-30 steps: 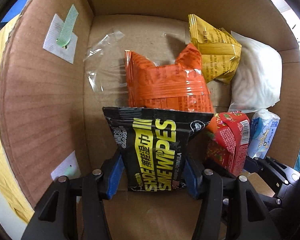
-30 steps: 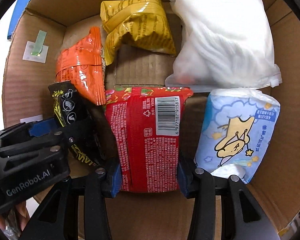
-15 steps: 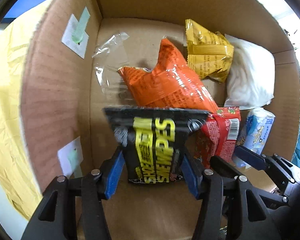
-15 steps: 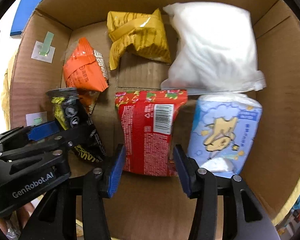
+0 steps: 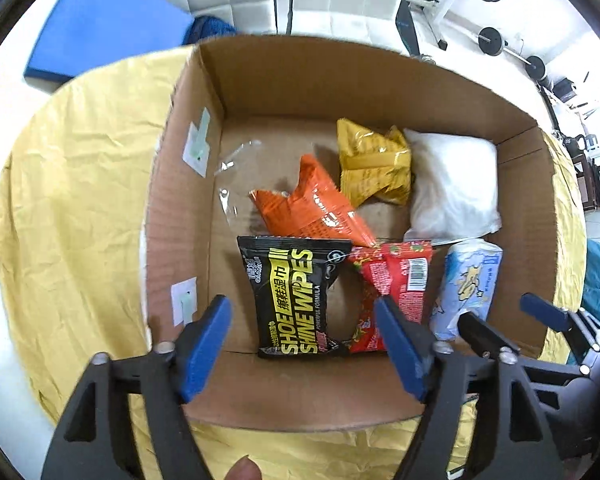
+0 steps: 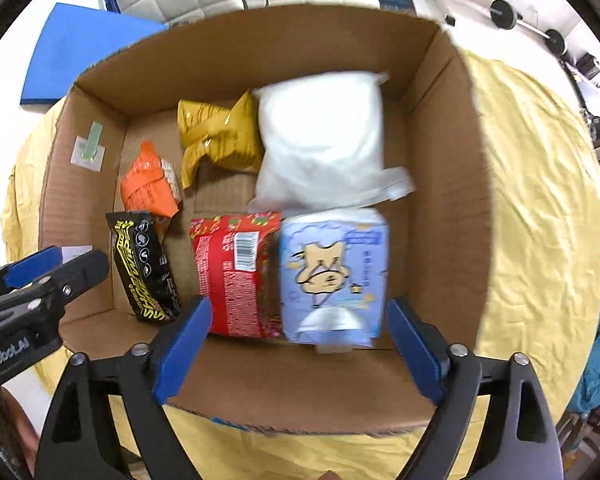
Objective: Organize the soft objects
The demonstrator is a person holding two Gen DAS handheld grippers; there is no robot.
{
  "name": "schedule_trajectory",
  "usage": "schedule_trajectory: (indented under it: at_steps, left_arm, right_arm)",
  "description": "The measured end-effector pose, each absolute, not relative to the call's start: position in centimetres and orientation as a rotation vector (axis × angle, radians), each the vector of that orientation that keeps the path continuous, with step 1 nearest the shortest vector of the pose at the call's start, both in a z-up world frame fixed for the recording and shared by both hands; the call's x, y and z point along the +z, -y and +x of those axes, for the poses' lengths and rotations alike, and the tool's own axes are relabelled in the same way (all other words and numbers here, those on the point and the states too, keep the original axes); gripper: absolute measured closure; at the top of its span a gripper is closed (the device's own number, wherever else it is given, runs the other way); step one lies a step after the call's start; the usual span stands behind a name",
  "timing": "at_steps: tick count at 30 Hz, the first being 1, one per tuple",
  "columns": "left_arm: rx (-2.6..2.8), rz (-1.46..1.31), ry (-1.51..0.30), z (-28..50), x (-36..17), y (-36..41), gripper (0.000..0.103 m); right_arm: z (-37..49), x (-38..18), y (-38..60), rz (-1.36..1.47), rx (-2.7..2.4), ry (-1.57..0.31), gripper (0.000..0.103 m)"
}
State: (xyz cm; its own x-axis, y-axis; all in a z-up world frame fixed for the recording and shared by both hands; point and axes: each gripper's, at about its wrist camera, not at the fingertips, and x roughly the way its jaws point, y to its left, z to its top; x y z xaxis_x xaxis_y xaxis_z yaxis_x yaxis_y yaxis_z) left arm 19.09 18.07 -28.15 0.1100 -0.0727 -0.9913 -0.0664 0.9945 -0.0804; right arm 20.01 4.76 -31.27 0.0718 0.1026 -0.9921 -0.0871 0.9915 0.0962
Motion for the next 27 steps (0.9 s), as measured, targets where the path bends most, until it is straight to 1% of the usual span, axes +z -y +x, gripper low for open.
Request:
schedule_trajectory:
  at_steps: [1, 3, 4, 6, 7, 10, 15, 23, 27]
  left_arm:
    - [-0.009, -0.109, -1.452, 19.0, -27.7, -18.0, 0.019]
    - [-0.005, -0.105, -1.428, 18.9, -26.7, -17.4, 0.011]
    - [-0.010, -0.109, -1.419, 18.9, -26.2, -17.4, 0.010]
    - [-0.013, -0.120, -1.401, 18.7, -25.2, -17.3, 0.010]
    - [-0.014, -0.125, -1.391, 18.6, -24.6, -17.3, 0.010]
    - [-0.006, -0.113, -1.352, 18.0, -22.9, -17.2, 0.010]
    - [0.030, -0.066, -1.250, 15.2, -17.1, -16.7, 0.010]
    - [0.055, -0.103, -1.123, 9.7, -8.7, -16.9, 0.010]
    - [0.061, -0.096, -1.069, 7.9, -5.2, -16.6, 0.010]
  right_arm:
    - [20.0, -30.8, -4.6, 0.010, 0.136, -1.481, 0.005]
    - [19.8, -30.0, -4.2, 0.000, 0.122, -1.456, 0.001]
    - [19.8, -29.8, -4.1, -0.001, 0.118, -1.446, 0.001]
    - [19.2, -28.7, -3.2, 0.006, 0.116, -1.427, 0.001]
    - [18.2, -26.8, -2.4, 0.010, 0.117, -1.422, 0.001]
    - [17.4, -24.5, -1.4, 0.030, 0.112, -1.392, 0.001]
    - [14.8, -19.1, 0.0, 0.035, 0.119, -1.307, 0.001]
    - [9.0, -8.7, 3.2, 0.067, 0.149, -1.159, 0.001]
    - [6.7, -4.3, 3.9, 0.053, 0.154, -1.098, 0.001]
